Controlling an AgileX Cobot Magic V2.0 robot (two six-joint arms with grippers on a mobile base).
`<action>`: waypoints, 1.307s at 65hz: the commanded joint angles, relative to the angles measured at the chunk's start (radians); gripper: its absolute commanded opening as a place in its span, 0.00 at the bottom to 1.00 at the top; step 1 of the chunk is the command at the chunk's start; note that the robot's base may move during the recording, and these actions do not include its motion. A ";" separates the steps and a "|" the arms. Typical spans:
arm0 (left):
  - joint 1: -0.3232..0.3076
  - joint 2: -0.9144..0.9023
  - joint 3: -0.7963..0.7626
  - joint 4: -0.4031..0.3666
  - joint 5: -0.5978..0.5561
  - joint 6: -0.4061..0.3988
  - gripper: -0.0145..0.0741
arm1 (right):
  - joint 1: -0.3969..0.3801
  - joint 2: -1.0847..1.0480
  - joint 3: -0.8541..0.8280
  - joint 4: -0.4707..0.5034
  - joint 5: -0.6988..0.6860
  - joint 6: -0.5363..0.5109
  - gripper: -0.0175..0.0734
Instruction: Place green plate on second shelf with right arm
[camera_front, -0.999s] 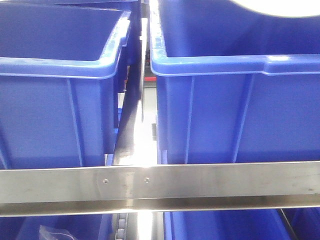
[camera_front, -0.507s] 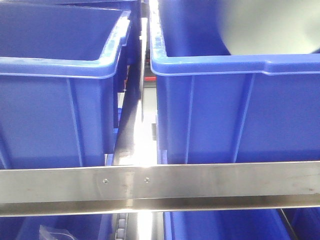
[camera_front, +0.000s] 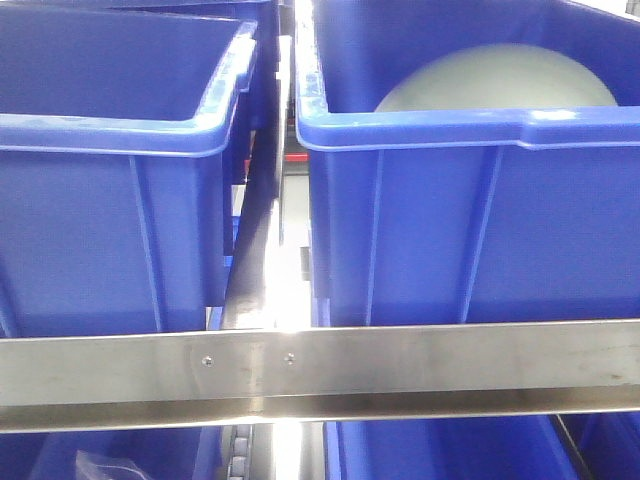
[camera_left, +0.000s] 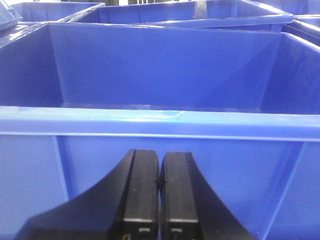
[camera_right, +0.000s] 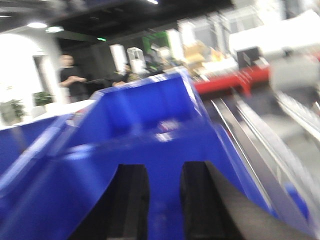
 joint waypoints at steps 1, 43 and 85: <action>-0.008 -0.014 0.042 0.001 -0.086 -0.001 0.31 | -0.006 -0.132 -0.036 -0.078 -0.012 -0.007 0.54; -0.008 -0.014 0.042 0.001 -0.086 -0.001 0.31 | -0.006 -0.831 -0.036 -0.125 0.901 -0.135 0.25; -0.008 -0.014 0.042 0.001 -0.086 -0.001 0.31 | -0.027 -0.965 0.343 -0.208 0.726 -0.133 0.25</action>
